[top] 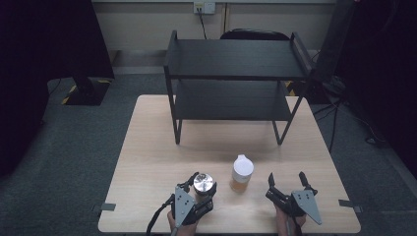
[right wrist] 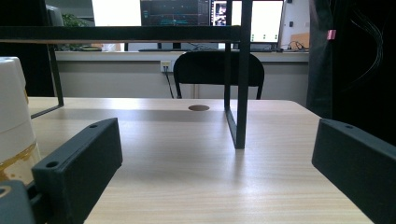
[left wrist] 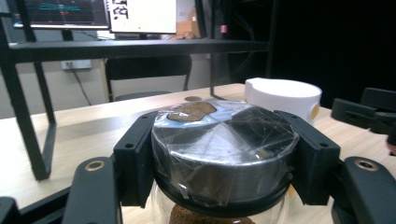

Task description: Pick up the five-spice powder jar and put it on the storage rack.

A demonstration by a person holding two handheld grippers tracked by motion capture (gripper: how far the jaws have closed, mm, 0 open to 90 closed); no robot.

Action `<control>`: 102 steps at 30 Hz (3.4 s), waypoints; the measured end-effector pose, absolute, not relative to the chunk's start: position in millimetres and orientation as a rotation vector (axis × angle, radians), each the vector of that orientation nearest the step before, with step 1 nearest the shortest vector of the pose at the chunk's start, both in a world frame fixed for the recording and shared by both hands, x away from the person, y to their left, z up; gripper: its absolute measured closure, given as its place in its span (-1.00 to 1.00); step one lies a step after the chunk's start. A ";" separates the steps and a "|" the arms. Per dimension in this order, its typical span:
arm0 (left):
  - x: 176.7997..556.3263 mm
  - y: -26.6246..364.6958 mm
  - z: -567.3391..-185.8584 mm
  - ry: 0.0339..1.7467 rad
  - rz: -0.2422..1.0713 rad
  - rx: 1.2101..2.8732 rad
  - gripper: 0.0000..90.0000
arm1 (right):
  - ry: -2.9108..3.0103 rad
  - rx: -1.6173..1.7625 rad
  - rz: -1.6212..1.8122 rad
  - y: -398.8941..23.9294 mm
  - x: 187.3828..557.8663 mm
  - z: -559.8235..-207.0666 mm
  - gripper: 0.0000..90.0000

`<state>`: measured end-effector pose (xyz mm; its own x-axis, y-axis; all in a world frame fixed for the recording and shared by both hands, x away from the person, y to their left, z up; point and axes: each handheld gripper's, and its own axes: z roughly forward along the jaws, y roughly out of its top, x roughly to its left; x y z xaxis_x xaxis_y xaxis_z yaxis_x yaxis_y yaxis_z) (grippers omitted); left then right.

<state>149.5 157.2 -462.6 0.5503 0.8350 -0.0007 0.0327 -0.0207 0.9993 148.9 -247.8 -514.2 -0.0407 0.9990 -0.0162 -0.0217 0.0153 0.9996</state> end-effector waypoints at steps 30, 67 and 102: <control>193.2 208.0 -393.5 0.563 0.645 1.467 -0.22 | 1.237 1.159 1.241 -248.8 149.1 -514.0 -1.00; 289.3 206.0 -227.3 0.536 0.630 1.412 -0.21 | 1.233 1.160 1.245 -249.2 148.8 -514.6 -1.00; 394.2 136.8 -181.2 0.795 0.850 1.399 -0.21 | 1.233 1.161 1.246 -249.3 148.8 -514.4 -1.00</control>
